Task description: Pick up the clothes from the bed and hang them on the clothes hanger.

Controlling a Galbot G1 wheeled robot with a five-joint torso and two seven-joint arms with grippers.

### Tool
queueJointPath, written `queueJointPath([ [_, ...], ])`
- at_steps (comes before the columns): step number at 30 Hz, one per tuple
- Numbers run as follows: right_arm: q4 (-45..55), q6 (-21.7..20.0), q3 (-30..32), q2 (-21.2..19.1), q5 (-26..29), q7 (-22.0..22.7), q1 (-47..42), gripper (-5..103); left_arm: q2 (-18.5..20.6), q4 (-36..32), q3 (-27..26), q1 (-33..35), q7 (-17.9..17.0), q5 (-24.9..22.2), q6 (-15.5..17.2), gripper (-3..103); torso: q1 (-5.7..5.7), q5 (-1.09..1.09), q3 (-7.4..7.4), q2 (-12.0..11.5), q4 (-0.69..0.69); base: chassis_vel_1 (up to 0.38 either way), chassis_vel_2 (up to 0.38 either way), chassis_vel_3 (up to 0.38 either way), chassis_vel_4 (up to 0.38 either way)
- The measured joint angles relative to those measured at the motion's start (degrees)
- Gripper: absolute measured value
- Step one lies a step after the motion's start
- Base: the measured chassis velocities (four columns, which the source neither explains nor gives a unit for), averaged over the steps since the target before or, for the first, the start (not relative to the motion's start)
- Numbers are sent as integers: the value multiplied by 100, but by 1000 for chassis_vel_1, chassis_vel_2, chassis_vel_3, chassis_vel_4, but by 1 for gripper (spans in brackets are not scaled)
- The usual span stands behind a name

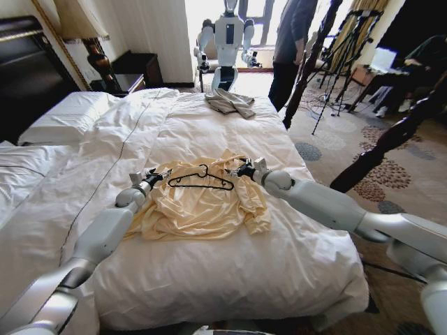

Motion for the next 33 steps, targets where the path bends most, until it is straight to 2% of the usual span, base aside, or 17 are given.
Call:
queueJointPath([
  [12, 165, 55, 167, -378, -66, -54, -183, 100, -250, 1074, 378, -812, -41, 256, -9, 100, 0, 2, 0, 0, 2, 0, 0, 0, 0],
  [19, 289, 72, 189, -530, -67, -62, -217, 100, -429, 1430, 505, -894, -85, 498, -104, 100, 0, 1, 0, 0, 0, 0, 0, 0, 0],
  [20, 301, 74, 193, -555, -65, -63, -221, 100, -445, 1471, 510, -901, -84, 522, -111, 102, 0, 2, 0, 0, 0, 0, 0, 0, 0],
  [23, 328, 90, 202, -617, -67, -73, -236, 100, -489, 1593, 516, -927, -80, 570, -178, 91, 0, 1, 0, 0, 0, 0, 0, 0, 0],
  [25, 331, 92, 206, -624, -68, -74, -243, 100, -490, 1602, 516, -929, -79, 573, -190, 91, 0, 1, 0, 0, 0, 0, 0, 0, 0],
  [26, 340, 100, 218, -635, -78, -72, -277, 100, -488, 1604, 517, -929, -76, 574, -204, 80, 0, 2, 0, 0, 1, 0, 0, 0, 0],
  [28, 346, 103, 228, -636, -87, -70, -298, 100, -481, 1597, 516, -929, -74, 574, -204, 80, 0, 2, 0, 0, 1, 0, 0, 0, 0],
  [30, 360, 107, 251, -635, -114, -58, -350, 100, -464, 1576, 514, -921, -73, 574, -207, 70, 0, 2, 0, 0, 0, 0, 0, 0, 0],
  [31, 360, 107, 251, -635, -114, -58, -350, 100, -464, 1576, 514, -921, -73, 574, -207, 70, 0, 2, 0, 0, 0, 0, 0, 0, 0],
  [33, 374, 113, 260, -628, -128, -37, -382, 100, -449, 1551, 510, -909, -73, 572, -208, 58, 0, 2, 0, 0, 1, 0, 0, 0, 0],
])
